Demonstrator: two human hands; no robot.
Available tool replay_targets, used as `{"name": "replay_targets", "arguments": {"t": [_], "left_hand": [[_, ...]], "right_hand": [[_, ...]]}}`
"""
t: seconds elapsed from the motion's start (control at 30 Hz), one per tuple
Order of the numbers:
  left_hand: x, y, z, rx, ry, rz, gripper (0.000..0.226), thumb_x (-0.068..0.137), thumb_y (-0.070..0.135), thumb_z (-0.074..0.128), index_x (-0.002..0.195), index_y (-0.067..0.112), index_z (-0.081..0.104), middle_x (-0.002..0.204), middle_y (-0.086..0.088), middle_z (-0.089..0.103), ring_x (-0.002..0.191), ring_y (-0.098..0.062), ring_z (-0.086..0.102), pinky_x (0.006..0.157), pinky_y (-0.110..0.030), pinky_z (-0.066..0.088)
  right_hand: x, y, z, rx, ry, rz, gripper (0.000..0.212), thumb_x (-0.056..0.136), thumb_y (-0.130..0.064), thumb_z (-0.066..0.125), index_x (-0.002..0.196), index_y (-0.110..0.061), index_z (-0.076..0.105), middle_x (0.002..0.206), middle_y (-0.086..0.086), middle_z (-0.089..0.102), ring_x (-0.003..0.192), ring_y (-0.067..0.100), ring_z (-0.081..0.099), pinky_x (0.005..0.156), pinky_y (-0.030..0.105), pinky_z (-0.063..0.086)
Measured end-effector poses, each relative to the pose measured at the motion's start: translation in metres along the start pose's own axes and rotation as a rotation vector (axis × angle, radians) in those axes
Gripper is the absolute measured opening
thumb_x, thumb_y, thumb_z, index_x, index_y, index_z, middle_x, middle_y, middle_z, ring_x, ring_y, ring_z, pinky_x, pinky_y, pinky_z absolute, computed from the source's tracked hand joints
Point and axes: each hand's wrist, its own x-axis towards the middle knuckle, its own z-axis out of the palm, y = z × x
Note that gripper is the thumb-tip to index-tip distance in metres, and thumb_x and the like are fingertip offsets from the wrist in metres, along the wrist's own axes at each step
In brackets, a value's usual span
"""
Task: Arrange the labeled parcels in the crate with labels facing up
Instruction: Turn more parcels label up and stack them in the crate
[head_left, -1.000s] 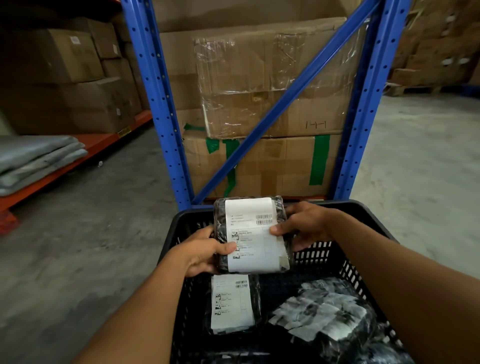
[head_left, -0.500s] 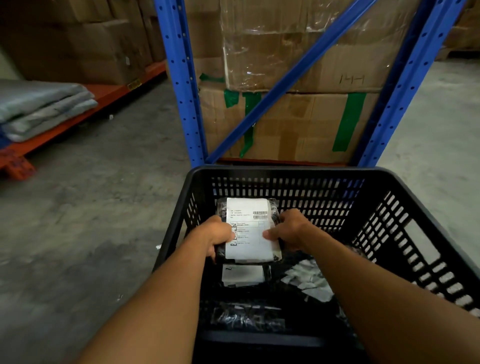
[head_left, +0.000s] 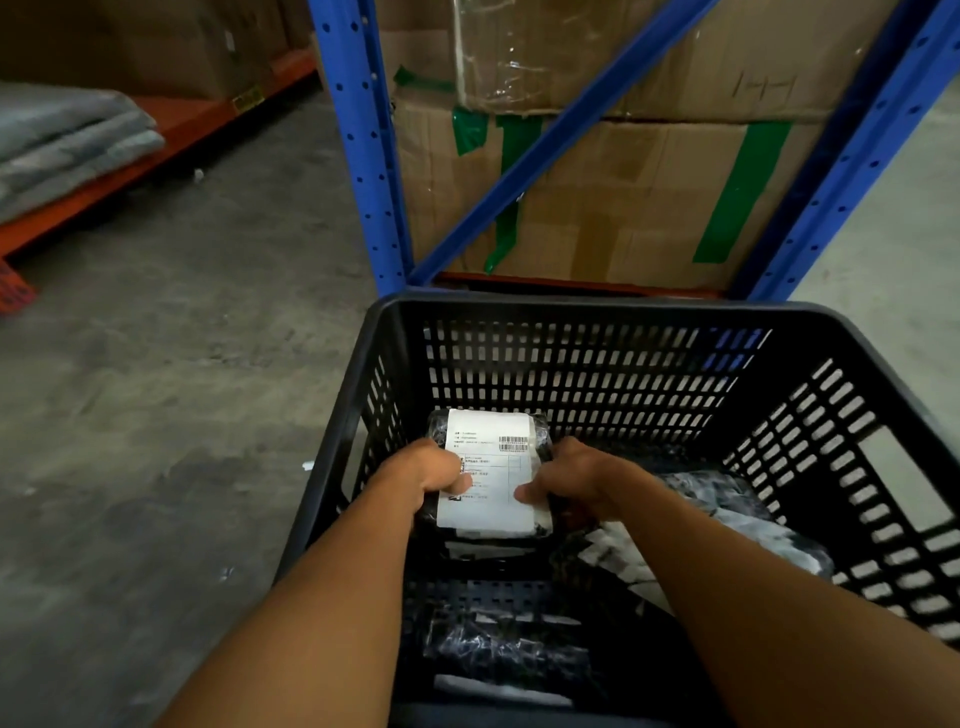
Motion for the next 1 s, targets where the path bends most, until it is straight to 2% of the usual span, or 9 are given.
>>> {"name": "replay_targets", "arguments": {"t": [0.17,0.3,0.4,0.5,0.57,0.63,0.73,0.83,1.0], "left_hand": [[0.008,0.003,-0.002,0.021,-0.008,-0.001,0.040,0.090,-0.002,0.060,0.129,0.005,0.059,0.128,-0.013,0.062,0.119,-0.033,0.055,0.088,-0.038,0.042],[0.006,0.006,-0.003,0.030,-0.005,-0.004,0.037,0.091,-0.003,0.060,0.128,0.004,0.060,0.123,-0.011,0.062,0.117,-0.032,0.055,0.082,-0.037,0.040],[0.007,0.004,-0.003,0.024,-0.005,-0.001,0.038,0.091,-0.004,0.060,0.128,0.005,0.060,0.128,-0.013,0.063,0.119,-0.032,0.056,0.088,-0.038,0.041],[0.010,0.002,-0.004,0.012,-0.004,-0.007,0.036,0.091,-0.005,0.059,0.125,0.004,0.061,0.128,-0.014,0.062,0.120,-0.033,0.055,0.097,-0.041,0.043],[0.010,0.002,-0.006,0.014,-0.009,-0.014,0.035,0.091,-0.004,0.059,0.125,0.004,0.062,0.129,-0.015,0.062,0.120,-0.034,0.055,0.102,-0.044,0.043],[0.008,0.001,-0.007,0.029,-0.019,-0.018,0.035,0.092,-0.004,0.058,0.125,0.004,0.062,0.130,-0.015,0.062,0.122,-0.035,0.054,0.097,-0.044,0.043],[0.005,-0.003,-0.007,0.039,-0.022,-0.035,0.033,0.091,-0.005,0.058,0.122,0.004,0.063,0.126,-0.015,0.063,0.119,-0.035,0.056,0.093,-0.043,0.044],[0.005,-0.004,-0.007,0.084,-0.005,-0.036,0.033,0.090,-0.001,0.061,0.122,0.004,0.063,0.122,-0.015,0.065,0.113,-0.034,0.061,0.094,-0.042,0.049],[-0.005,-0.004,-0.005,0.074,-0.023,-0.075,0.035,0.090,0.004,0.064,0.124,0.006,0.061,0.121,-0.018,0.065,0.107,-0.038,0.063,0.078,-0.049,0.051]], "right_hand": [[-0.009,-0.006,0.005,0.059,0.027,0.033,0.083,0.073,-0.016,0.081,0.137,-0.009,0.029,0.132,0.017,0.051,0.110,0.037,0.061,0.086,0.054,0.058],[-0.007,-0.005,0.005,0.089,0.048,0.050,0.094,0.071,-0.015,0.081,0.144,-0.010,0.023,0.141,0.016,0.047,0.122,0.038,0.054,0.094,0.054,0.052],[-0.002,-0.003,0.008,0.192,0.015,0.080,0.085,0.066,-0.006,0.080,0.137,-0.006,0.033,0.131,0.019,0.056,0.108,0.042,0.063,0.075,0.061,0.058],[0.021,0.008,0.010,0.251,-0.029,0.068,0.087,0.057,-0.002,0.077,0.136,-0.008,0.041,0.125,0.021,0.061,0.101,0.044,0.067,0.069,0.073,0.052],[0.015,0.006,0.012,0.265,-0.043,0.062,0.083,0.061,-0.001,0.075,0.136,-0.008,0.041,0.125,0.021,0.061,0.100,0.044,0.068,0.067,0.071,0.053],[-0.007,-0.005,0.015,0.250,-0.041,0.073,0.073,0.071,0.001,0.073,0.135,-0.005,0.038,0.128,0.022,0.058,0.102,0.044,0.067,0.066,0.067,0.056],[-0.011,-0.008,0.016,0.217,-0.044,0.081,0.061,0.081,0.002,0.068,0.131,-0.002,0.034,0.130,0.022,0.055,0.103,0.041,0.067,0.076,0.061,0.057],[-0.005,-0.009,0.016,0.171,-0.042,0.085,0.070,0.076,-0.002,0.071,0.137,-0.001,0.036,0.129,0.022,0.056,0.101,0.039,0.067,0.081,0.066,0.054],[-0.010,-0.007,0.015,0.157,-0.035,0.070,0.065,0.085,-0.004,0.069,0.135,-0.008,0.028,0.131,0.020,0.055,0.106,0.037,0.066,0.087,0.060,0.055]]}}
